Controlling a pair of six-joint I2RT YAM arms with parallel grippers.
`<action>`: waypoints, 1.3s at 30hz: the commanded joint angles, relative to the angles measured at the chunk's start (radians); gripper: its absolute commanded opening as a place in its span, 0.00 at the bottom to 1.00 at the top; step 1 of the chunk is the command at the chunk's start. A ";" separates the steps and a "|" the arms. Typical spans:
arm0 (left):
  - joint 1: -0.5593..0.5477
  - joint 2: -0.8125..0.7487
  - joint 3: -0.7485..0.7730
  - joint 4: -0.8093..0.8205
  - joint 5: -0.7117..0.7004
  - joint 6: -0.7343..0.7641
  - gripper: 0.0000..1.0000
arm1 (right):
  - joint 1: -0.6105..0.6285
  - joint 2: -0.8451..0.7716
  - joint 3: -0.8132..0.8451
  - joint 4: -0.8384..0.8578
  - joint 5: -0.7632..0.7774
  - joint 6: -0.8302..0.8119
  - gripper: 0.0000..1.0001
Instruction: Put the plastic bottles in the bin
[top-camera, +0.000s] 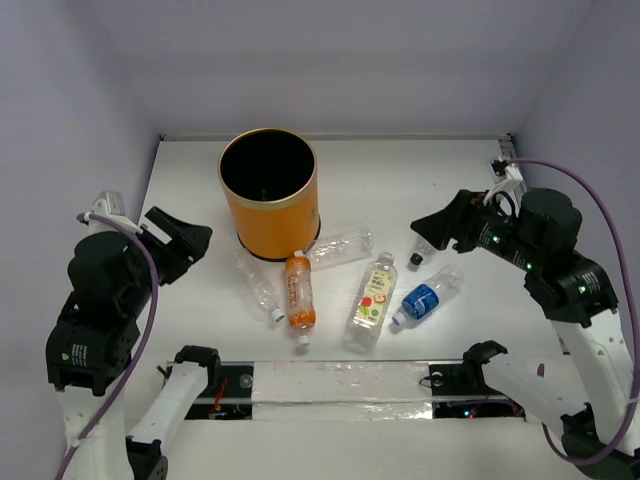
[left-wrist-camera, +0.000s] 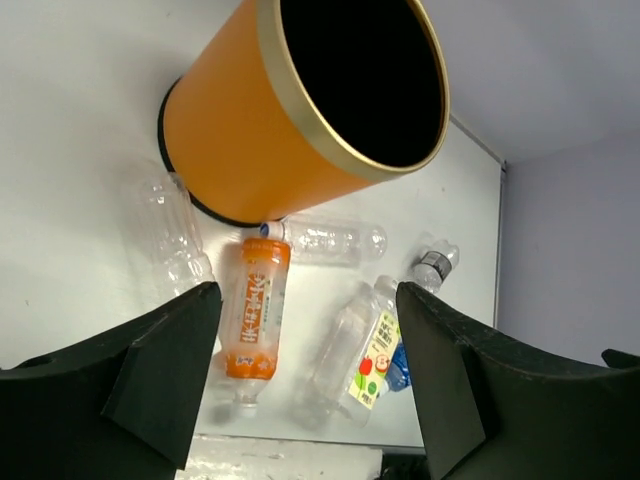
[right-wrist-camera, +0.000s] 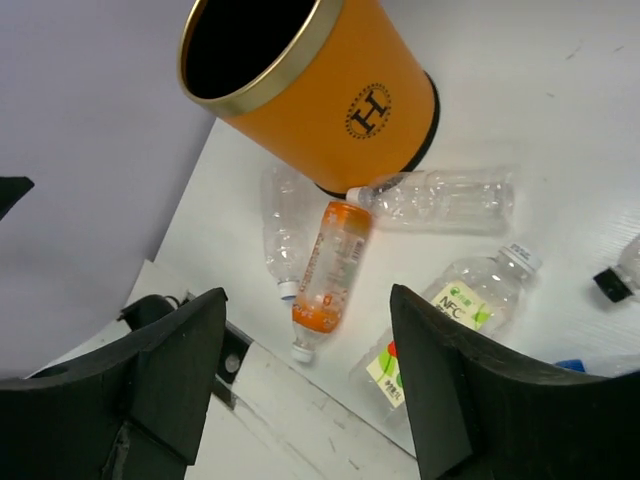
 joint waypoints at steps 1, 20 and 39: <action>-0.002 -0.044 -0.097 -0.036 0.048 -0.050 0.67 | 0.005 -0.043 0.002 -0.034 0.101 -0.035 0.67; -0.002 -0.176 -0.606 -0.065 0.126 -0.242 0.15 | 0.005 -0.149 -0.131 -0.054 0.198 -0.023 0.00; -0.002 0.048 -0.878 0.561 -0.018 -0.239 0.76 | 0.005 -0.117 -0.175 0.015 0.063 -0.025 0.78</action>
